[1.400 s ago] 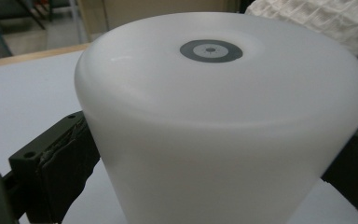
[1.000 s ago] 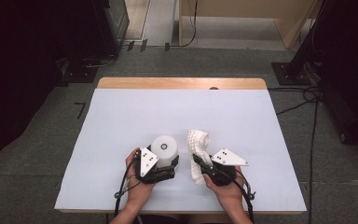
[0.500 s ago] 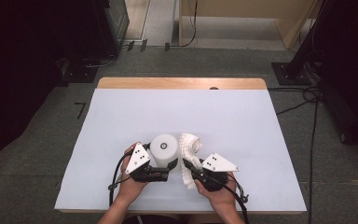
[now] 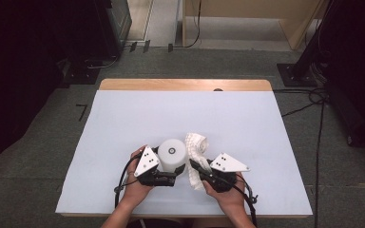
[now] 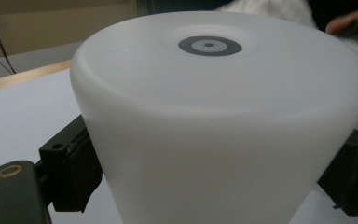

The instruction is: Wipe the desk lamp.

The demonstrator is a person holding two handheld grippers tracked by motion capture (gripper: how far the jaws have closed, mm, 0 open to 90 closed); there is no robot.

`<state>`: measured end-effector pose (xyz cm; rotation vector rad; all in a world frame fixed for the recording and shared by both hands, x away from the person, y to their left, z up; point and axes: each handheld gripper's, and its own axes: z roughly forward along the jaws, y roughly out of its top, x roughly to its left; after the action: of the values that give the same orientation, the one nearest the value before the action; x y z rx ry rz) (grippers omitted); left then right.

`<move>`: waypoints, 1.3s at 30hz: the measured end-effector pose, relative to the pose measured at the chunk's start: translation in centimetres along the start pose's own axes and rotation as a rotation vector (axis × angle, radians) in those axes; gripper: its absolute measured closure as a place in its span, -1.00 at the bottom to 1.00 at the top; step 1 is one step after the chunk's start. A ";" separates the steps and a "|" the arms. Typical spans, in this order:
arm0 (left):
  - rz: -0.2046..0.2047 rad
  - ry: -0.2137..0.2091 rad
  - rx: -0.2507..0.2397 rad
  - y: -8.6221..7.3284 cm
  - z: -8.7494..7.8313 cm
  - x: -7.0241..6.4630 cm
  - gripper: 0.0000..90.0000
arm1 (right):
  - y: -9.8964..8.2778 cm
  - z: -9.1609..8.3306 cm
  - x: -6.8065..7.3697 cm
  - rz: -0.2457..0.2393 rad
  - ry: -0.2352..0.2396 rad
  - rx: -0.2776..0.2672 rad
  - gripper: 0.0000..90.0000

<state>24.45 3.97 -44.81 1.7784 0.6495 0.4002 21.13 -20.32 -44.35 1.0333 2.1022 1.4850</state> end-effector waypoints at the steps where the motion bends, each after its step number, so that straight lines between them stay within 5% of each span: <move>1: -0.005 -0.002 -0.003 0.0 -0.1 0.1 -0.80 | -0.4 0.4 0.0 0.001 0.007 0.021 0.68; 5: -0.002 -0.013 0.004 -0.2 0.1 0.1 -0.80 | -0.4 0.6 -0.1 0.012 0.005 0.026 0.68; 11: 0.022 -0.021 0.048 -0.8 1.1 -0.7 -0.80 | 1.3 -1.4 0.3 -0.015 -0.023 -0.080 0.68; 13: 0.023 -0.019 0.045 -0.7 1.1 -0.7 -0.80 | 1.2 -1.5 0.5 -0.041 -0.041 -0.075 0.68; 17: -0.001 -0.032 0.006 -0.4 0.5 -0.3 -0.80 | 0.0 -0.4 0.0 -0.008 -0.031 -0.013 0.68; 21: 0.021 -0.024 0.002 -0.6 0.5 0.1 -0.80 | -0.6 0.4 -0.3 0.001 -0.029 0.030 0.68; 25: 0.067 -0.009 0.046 -1.3 1.1 0.4 -0.81 | -0.4 -0.1 -0.9 0.019 -0.042 0.015 0.68; 32: 0.085 -0.001 0.086 -2.3 1.6 0.5 -0.81 | -0.7 -0.1 -1.4 0.031 -0.058 0.019 0.68; 39: 0.022 0.045 0.082 -2.4 1.2 0.3 -0.82 | -0.7 -0.2 -1.6 0.033 -0.066 0.019 0.68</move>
<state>24.86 3.71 -47.48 1.8600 0.6877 0.4352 21.81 -21.80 -45.13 1.1140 2.0668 1.4286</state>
